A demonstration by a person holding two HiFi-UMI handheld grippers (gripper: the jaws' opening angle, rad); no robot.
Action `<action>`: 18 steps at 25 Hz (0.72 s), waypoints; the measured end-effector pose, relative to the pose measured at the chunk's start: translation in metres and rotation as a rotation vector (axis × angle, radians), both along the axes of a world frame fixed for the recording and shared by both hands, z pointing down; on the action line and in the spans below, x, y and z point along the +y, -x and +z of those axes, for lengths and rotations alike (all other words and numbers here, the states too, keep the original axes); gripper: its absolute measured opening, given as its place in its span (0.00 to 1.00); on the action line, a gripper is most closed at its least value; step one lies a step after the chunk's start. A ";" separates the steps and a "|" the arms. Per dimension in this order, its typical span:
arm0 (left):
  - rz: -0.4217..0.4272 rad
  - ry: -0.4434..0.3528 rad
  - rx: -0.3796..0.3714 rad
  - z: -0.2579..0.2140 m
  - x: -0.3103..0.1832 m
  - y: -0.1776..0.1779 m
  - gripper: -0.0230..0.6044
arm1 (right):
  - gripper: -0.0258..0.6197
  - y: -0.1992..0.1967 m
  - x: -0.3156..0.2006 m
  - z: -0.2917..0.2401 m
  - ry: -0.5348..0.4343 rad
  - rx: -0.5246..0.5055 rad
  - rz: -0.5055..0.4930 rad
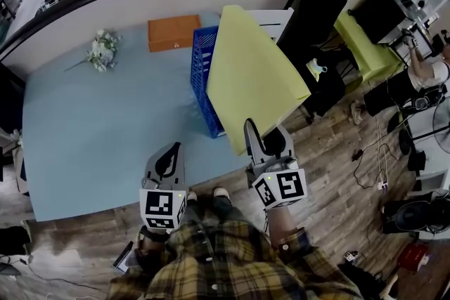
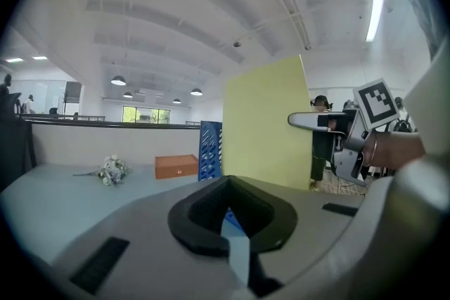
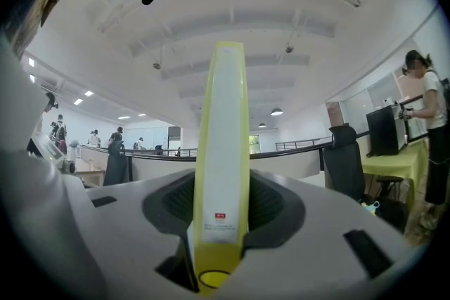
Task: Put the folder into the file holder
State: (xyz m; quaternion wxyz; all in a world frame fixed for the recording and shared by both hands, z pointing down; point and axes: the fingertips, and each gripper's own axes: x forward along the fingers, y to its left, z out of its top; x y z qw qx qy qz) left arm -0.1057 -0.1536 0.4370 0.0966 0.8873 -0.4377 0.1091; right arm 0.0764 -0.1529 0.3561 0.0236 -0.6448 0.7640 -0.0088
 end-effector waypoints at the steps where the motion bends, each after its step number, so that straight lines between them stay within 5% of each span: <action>1: -0.003 0.003 0.000 0.001 -0.002 -0.001 0.02 | 0.30 0.001 -0.004 0.001 -0.001 0.008 -0.001; 18: -0.039 0.046 -0.002 0.015 -0.021 -0.008 0.02 | 0.30 -0.002 -0.058 0.008 -0.040 0.000 -0.006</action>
